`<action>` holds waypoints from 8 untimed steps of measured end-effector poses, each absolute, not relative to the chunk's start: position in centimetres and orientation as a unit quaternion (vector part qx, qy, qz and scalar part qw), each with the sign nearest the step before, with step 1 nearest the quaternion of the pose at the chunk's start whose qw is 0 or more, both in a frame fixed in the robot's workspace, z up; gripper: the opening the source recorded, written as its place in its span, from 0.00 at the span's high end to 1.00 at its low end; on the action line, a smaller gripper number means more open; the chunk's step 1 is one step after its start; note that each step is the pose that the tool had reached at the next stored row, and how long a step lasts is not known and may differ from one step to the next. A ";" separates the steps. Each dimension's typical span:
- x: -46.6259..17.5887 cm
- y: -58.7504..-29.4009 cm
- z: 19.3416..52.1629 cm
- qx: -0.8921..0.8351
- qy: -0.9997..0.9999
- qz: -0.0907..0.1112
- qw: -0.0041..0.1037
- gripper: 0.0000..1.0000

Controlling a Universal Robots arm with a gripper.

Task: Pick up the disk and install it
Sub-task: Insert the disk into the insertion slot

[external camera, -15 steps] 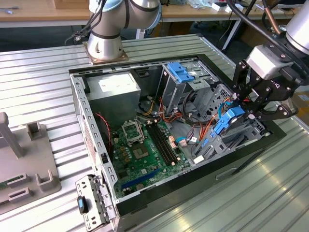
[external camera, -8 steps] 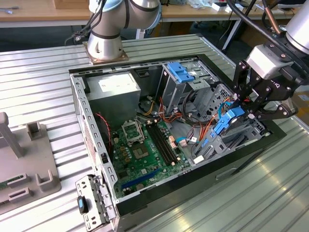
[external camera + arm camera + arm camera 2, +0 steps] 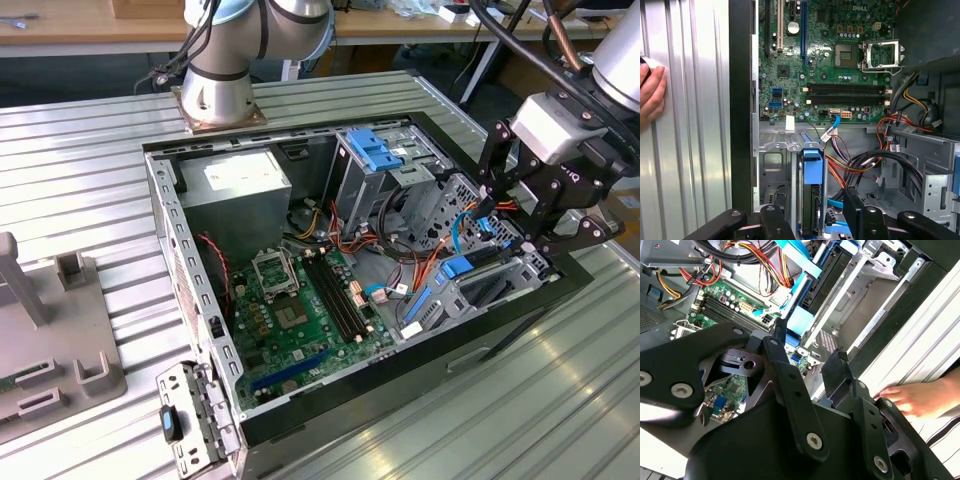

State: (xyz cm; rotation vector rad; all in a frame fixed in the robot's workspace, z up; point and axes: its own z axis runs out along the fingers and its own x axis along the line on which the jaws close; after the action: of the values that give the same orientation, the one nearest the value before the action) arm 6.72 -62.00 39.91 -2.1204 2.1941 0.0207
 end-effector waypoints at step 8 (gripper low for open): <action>6.7 -62.0 39.9 -0.694 0.718 0.007 0.045 0.45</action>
State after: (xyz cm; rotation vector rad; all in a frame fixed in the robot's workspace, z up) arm 6.72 -62.00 39.93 -2.1204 2.1942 0.0207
